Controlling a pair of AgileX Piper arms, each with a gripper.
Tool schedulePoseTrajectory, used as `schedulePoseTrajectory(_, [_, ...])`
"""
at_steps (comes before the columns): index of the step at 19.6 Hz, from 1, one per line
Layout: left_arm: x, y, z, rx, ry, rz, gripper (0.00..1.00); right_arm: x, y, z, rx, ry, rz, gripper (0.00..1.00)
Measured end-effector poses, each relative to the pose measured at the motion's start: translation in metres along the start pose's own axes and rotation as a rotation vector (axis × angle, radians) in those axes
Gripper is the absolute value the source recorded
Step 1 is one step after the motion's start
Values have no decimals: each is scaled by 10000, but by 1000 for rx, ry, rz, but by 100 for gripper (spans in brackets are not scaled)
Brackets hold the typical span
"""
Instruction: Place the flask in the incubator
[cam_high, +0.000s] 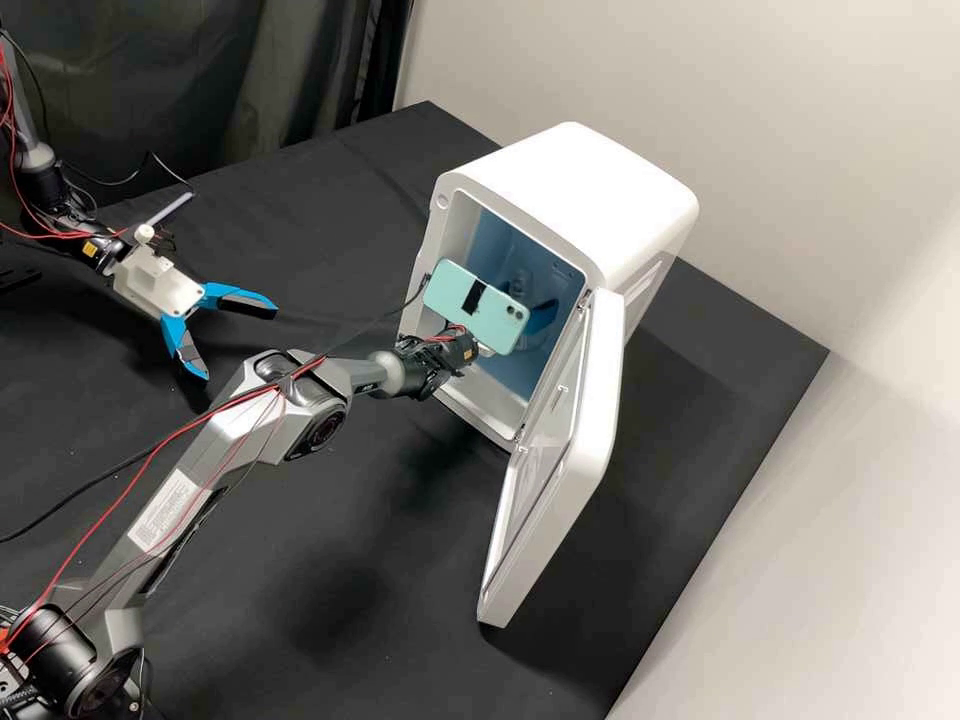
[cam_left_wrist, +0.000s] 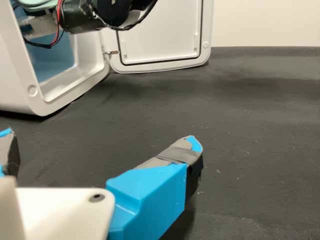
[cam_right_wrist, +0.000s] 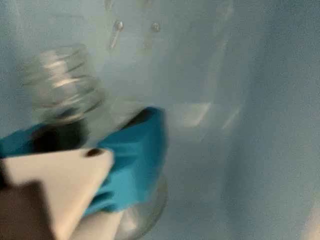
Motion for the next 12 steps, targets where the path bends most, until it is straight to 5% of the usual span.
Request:
schedulePoseTrajectory(4, [-4, 1, -9, -1, 4, 1, 100, 0, -36, 10, 34, -9, -36, 0])
schedulePoseTrajectory(12, [-14, 4, -36, -2, 15, 3, 100, 3, -21, 22, 34, 4, -44, 0])
